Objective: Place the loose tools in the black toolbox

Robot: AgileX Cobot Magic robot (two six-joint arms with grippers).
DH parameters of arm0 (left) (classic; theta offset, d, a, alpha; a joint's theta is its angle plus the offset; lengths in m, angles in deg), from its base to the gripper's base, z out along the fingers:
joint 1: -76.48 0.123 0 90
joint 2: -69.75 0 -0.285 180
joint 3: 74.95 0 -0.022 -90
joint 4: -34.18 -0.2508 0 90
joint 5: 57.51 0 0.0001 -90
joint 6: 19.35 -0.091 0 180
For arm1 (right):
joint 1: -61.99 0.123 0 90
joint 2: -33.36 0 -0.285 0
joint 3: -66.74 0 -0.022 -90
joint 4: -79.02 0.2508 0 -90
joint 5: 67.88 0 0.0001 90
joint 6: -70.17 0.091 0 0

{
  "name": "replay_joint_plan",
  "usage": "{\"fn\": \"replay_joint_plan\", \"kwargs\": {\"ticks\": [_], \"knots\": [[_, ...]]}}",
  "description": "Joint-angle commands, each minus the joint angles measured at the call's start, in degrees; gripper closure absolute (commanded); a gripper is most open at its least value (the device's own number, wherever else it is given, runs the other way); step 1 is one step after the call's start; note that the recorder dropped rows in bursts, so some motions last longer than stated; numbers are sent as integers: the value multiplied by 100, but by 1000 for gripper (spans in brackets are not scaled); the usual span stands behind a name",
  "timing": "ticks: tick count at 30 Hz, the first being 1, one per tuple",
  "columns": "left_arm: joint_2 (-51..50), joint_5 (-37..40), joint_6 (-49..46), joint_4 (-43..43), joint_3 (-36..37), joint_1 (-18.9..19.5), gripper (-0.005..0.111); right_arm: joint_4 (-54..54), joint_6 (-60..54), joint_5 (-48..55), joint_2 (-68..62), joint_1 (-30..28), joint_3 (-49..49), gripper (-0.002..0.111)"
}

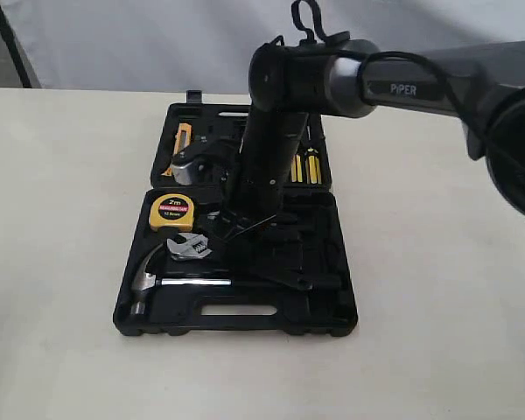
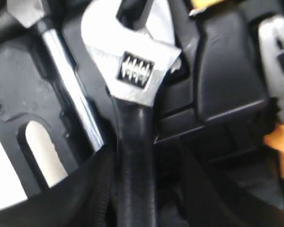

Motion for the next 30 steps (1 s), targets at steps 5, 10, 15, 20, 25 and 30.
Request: {"fn": "replay_joint_plan", "kwargs": {"ticks": [5,10,15,20,25,30], "knots": [[46,-97,59,78,53,19,105,-208,258,87,277,79,8,64],[46,-97,59,78,53,19,105,-1879,1297,32,381,653,8,64],[46,-97,59,78,53,19,105,-2441,1593,-280,346,1132,-213,64],[46,-97,59,78,53,19,105,-3221,2217,-511,346,1317,-463,64],[46,-97,59,78,53,19,105,-3312,2467,-901,346,1317,-612,64],[46,-97,59,78,53,19,105,-3312,2407,-972,346,1317,-762,91]]}}
